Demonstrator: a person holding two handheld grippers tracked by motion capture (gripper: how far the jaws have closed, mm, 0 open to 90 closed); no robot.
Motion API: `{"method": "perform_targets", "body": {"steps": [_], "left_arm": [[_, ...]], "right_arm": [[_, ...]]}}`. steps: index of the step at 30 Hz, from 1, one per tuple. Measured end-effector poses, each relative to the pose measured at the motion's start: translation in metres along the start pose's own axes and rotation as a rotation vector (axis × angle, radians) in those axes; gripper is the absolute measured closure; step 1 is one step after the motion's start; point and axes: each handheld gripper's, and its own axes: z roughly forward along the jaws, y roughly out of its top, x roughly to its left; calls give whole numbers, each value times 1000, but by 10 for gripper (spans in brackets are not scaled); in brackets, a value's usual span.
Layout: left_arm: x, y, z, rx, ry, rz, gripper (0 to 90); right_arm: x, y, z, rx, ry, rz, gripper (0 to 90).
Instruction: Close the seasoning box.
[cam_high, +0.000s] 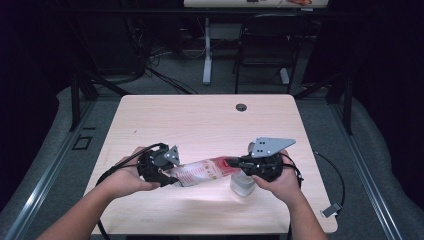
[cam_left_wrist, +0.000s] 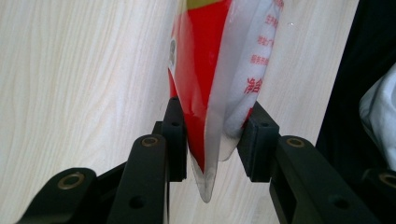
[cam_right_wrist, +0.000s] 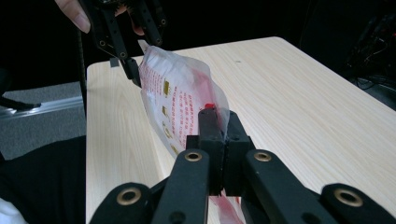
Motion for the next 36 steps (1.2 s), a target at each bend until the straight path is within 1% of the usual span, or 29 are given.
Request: {"method": "perform_targets", "body": {"steps": [4, 7, 8, 14, 17, 23, 25, 29, 36], "left_arm": [[0, 4, -5, 1, 2, 4, 680], [2, 8, -9, 17, 8, 19, 681], [2, 9, -10, 20, 4, 13, 681], [2, 15, -13, 42, 8, 29, 683], [3, 17, -14, 51, 9, 24, 684], [4, 22, -17, 72, 21, 43, 686], [4, 23, -18, 79, 19, 47, 685], [4, 25, -19, 81, 24, 51, 686], [5, 28, -20, 86, 23, 55, 686]], "right_arm": [[-1, -1, -3, -25, 2, 14, 900], [-2, -1, -5, -32, -2, 16, 900], [-2, -1, -5, -39, -4, 20, 900], [-4, -3, -8, -58, -4, 36, 900], [-5, -4, -8, -58, -4, 38, 900], [-6, -6, -10, -61, -4, 44, 900], [-7, -6, -11, -61, -3, 47, 900], [-7, -7, -11, -67, -1, 54, 900], [-8, -8, -13, -67, -4, 53, 900]]}}
